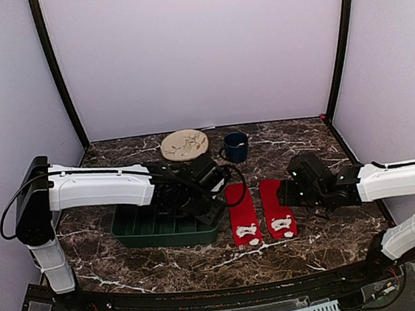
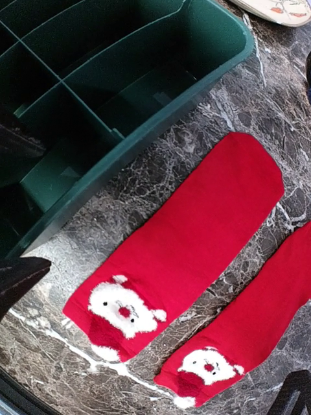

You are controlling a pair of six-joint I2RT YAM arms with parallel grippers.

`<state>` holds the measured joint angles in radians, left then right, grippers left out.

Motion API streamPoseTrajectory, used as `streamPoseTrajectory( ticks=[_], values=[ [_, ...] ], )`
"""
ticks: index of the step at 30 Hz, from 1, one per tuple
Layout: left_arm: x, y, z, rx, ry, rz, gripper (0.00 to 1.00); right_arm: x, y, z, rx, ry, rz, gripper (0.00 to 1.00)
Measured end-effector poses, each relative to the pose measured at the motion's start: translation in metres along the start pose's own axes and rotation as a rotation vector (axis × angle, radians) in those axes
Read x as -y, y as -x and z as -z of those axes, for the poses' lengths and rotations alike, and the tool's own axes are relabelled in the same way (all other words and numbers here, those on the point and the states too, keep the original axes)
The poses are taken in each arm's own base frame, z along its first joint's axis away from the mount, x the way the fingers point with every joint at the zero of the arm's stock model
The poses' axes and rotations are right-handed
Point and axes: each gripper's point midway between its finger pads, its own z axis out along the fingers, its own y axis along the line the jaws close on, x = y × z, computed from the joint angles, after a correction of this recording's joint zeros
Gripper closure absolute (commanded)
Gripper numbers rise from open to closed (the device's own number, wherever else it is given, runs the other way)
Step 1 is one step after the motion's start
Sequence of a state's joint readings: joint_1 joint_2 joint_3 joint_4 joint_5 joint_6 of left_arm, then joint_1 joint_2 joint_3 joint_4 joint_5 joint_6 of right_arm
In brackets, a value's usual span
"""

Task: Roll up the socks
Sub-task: Move the storage box to the corner of the board.

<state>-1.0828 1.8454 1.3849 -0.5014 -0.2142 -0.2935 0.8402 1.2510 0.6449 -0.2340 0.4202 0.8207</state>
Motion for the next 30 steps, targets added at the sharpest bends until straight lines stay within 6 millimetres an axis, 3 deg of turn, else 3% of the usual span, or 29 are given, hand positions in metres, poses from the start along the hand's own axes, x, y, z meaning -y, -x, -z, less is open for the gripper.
streamPoseTrajectory(
  ticks=[10,18,21,25,30],
  values=[
    [0.009,-0.002,-0.011,-0.036,-0.032,0.028,0.64,0.000,0.000,0.000,0.000,0.000,0.001,0.33],
    [0.010,-0.006,-0.011,-0.048,-0.026,0.035,0.67,0.000,0.000,0.000,-0.001,0.000,0.005,0.32],
    [0.009,-0.009,-0.012,-0.054,-0.022,0.045,0.73,0.000,0.000,0.000,-0.001,0.000,0.008,0.32],
    [0.002,-0.016,-0.009,-0.061,0.010,0.070,0.81,0.000,-0.001,0.000,-0.001,0.000,0.013,0.32],
    [-0.011,-0.034,-0.003,-0.088,0.054,0.068,0.84,-0.001,-0.001,0.000,-0.001,0.002,0.019,0.31]
  ],
)
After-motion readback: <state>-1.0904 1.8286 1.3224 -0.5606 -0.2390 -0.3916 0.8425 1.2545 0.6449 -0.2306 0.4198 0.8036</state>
